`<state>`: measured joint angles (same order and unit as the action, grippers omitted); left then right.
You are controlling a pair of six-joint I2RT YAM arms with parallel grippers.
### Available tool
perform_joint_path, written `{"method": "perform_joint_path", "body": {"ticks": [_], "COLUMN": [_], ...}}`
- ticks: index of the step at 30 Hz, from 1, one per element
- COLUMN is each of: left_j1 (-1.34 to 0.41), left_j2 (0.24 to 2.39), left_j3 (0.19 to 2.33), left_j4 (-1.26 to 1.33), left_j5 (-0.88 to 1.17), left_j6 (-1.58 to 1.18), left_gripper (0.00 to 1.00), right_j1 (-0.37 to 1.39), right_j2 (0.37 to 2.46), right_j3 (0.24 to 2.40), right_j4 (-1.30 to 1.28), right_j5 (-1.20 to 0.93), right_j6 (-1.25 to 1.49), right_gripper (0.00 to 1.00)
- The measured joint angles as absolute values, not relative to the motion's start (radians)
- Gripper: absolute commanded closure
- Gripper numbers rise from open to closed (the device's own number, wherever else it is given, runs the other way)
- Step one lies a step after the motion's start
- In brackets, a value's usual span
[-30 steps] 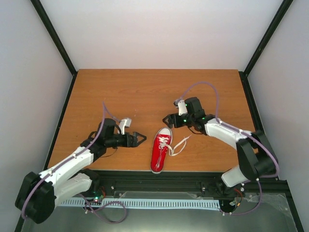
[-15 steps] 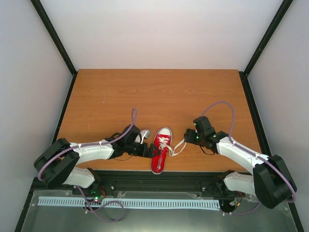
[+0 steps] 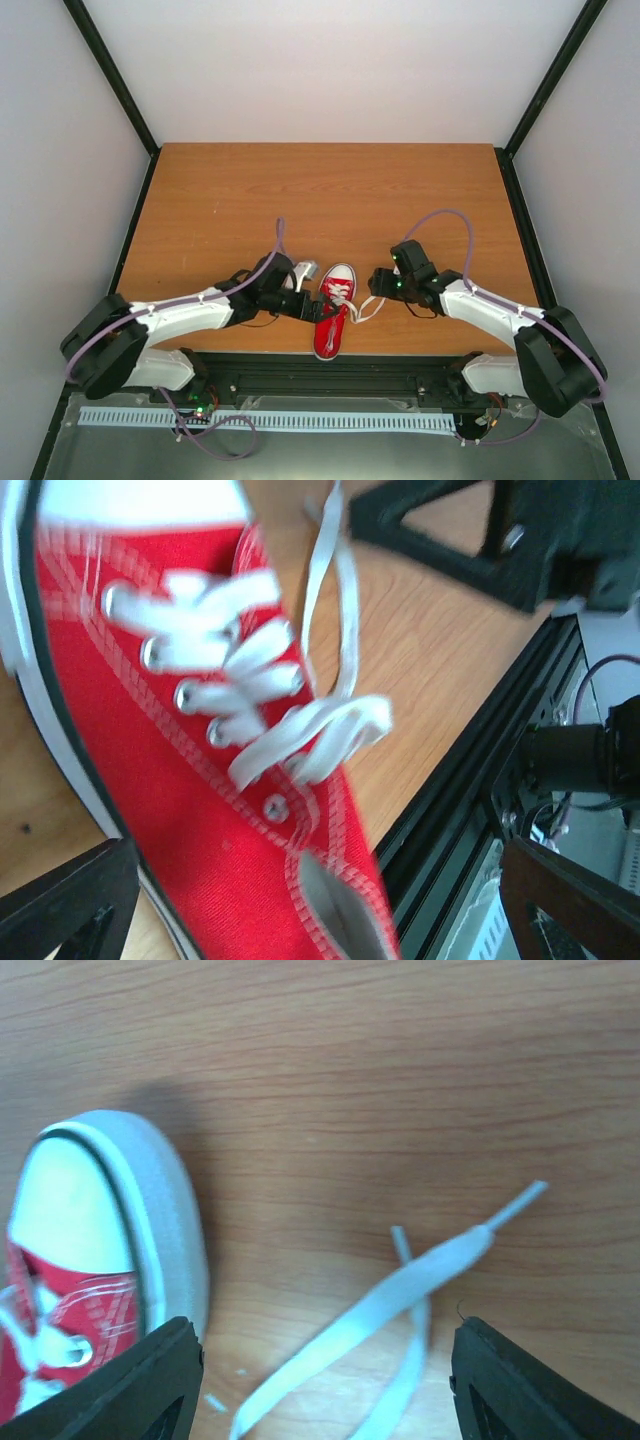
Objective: Tie the shoes
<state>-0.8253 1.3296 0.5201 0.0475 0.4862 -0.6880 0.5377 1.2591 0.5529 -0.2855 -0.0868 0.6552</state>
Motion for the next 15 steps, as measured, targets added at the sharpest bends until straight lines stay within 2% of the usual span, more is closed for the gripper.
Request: {"method": "perform_joint_path", "body": {"ticks": [6, 15], "left_j1": [-0.816, -0.798], "left_j2": [1.187, 1.173], "left_j3": [0.66, 0.74], "left_j4": [-0.107, -0.274], "left_j5": [0.335, 0.154], "left_j6": [-0.609, -0.544], "left_gripper": [0.0, 0.0], "right_j1": [0.566, 0.566], "right_j2": [1.194, 1.161], "right_j3": [0.523, 0.5], "right_j4": [-0.235, -0.279], "right_j5": [-0.109, -0.036], "right_j6": [0.653, 0.687], "right_gripper": [0.44, 0.46]}}
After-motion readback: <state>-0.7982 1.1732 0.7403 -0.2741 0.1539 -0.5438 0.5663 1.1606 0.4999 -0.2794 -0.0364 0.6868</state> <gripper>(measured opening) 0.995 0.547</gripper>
